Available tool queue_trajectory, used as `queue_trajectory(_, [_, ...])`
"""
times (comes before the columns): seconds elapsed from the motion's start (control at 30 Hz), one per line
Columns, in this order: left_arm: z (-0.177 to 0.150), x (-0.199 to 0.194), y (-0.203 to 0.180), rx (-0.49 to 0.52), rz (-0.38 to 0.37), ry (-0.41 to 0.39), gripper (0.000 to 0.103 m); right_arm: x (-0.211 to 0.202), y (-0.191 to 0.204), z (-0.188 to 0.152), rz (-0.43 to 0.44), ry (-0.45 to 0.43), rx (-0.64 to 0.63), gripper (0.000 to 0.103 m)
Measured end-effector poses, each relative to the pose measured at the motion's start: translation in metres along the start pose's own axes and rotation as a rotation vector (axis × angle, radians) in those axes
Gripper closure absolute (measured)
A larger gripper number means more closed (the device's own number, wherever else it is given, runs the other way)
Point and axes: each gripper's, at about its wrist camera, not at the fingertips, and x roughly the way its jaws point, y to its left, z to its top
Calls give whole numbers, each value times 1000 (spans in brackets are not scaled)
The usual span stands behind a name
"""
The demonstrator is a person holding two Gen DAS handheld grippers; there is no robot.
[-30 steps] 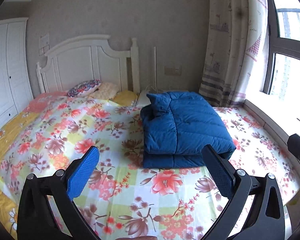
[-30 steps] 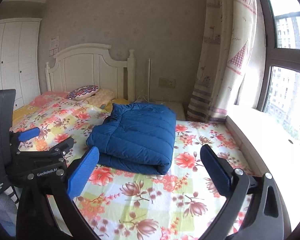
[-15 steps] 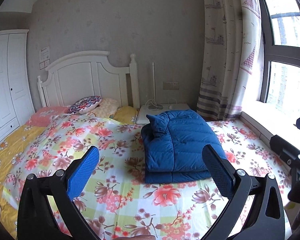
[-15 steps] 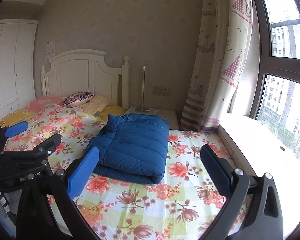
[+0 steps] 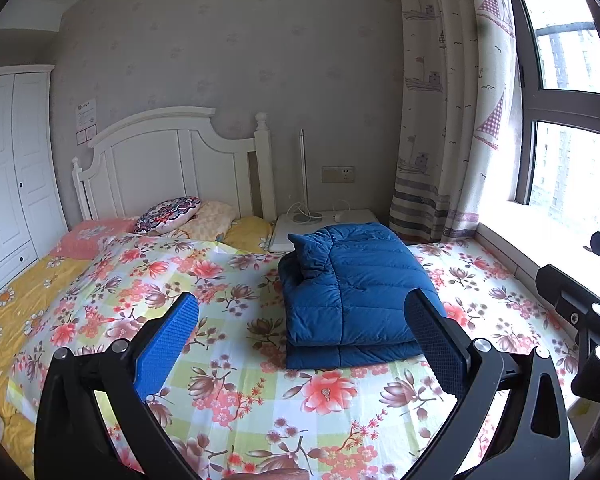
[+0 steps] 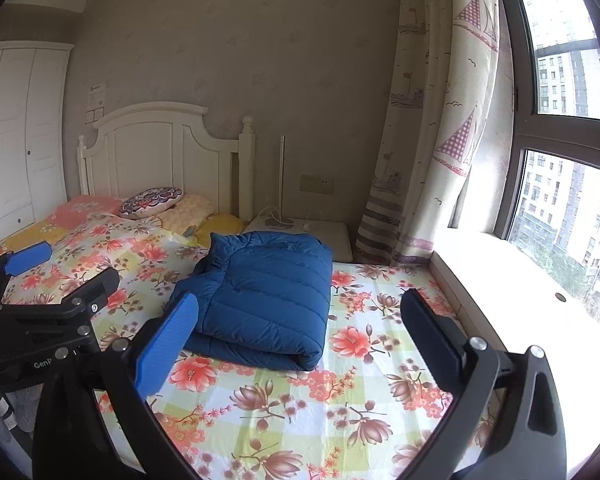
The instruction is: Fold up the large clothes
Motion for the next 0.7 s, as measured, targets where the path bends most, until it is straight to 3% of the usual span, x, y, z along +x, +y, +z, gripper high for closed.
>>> queue_trajectory(0.7, [-1,0,-1,-1,-2,5,4,-6,5,-1,5,-7,-5,2])
